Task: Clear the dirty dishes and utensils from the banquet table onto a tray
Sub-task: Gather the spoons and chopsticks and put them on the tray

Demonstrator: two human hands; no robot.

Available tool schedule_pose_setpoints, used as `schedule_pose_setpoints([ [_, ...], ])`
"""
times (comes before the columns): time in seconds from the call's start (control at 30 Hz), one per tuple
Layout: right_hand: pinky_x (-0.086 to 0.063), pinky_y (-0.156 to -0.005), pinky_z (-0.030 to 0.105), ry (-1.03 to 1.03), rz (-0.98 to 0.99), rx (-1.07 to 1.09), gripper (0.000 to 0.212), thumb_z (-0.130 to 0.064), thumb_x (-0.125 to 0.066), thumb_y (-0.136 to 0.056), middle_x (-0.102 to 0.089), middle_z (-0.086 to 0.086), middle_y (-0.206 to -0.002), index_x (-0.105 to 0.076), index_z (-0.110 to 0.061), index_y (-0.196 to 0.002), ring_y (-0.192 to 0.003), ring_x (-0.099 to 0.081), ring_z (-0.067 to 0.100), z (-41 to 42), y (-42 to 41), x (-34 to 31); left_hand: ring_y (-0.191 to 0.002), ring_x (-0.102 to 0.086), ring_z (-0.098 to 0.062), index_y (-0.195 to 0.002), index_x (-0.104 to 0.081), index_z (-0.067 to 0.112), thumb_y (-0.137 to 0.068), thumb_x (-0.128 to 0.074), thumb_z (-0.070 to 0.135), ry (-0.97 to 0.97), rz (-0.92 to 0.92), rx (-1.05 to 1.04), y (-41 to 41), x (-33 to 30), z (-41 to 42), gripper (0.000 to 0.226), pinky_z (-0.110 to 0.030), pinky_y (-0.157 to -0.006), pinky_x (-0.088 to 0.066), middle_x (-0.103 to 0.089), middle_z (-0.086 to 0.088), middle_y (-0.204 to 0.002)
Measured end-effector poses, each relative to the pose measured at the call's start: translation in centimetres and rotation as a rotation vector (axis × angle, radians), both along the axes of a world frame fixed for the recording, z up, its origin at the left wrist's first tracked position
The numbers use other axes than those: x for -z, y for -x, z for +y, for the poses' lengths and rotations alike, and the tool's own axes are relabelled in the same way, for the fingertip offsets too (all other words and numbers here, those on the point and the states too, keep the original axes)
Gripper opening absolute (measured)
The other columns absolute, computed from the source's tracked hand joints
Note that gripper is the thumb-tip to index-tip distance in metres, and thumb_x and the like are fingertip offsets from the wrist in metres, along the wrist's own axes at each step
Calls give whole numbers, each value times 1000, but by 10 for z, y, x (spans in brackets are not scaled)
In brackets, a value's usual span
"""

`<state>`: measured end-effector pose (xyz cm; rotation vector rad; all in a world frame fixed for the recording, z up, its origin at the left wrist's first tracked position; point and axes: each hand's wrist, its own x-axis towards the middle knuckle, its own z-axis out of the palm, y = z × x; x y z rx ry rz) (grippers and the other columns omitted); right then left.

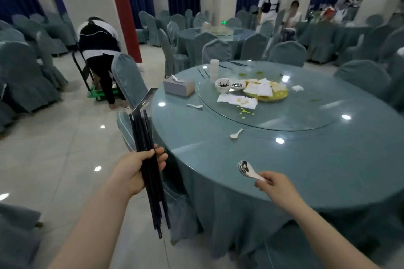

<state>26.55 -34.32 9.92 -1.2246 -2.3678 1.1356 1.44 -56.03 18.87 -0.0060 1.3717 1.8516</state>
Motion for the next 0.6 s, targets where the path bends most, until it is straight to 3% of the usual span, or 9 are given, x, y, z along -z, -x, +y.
schedule_pose_setpoints([
  [0.2,-34,-51,24,80,-5,196,12,-12,-63,-83,-60,-2,-63,-69,-22,-79,-55,-47,12,58,30,43,-52,-68,-13,-91,-55,5,-99,-37,1,13,-42,50,73,23,69,20,-24,-46,-56,-62,-9,-84],
  [0.33,-33,-52,26,84,-15,226,12,-11,-61,-83,-60,1,-64,-69,-18,-76,-54,-46,14,123,72,75,-49,-67,-13,-88,-55,4,-99,-36,1,53,-73,45,121,50,134,22,-24,-43,-54,-69,-6,-61],
  [0.43,-34,-54,27,51,-74,185,20,-12,-59,-86,-60,0,-65,-63,-27,-73,-58,-48,16,185,109,92,-50,-68,-13,-87,-54,5,-99,-36,1,85,-87,30,159,65,190,22,-24,-43,-54,-69,-2,-57],
  [0.5,-36,-55,27,-8,-140,130,26,-13,-57,-89,-59,-4,-64,-61,-34,-74,-64,-53,19,221,126,101,-51,-68,-13,-88,-55,5,-99,-36,1,119,-98,45,175,72,222,22,-24,-44,-55,-69,-2,-57],
  [0.6,-37,-63,28,-91,-278,20,23,-12,-53,-90,-70,3,-85,-69,-28,-89,-87,-63,28,271,153,113,-55,-69,-15,-90,-55,4,-99,-37,2,147,-129,33,197,81,256,21,-25,-46,-55,-70,-4,-59],
])
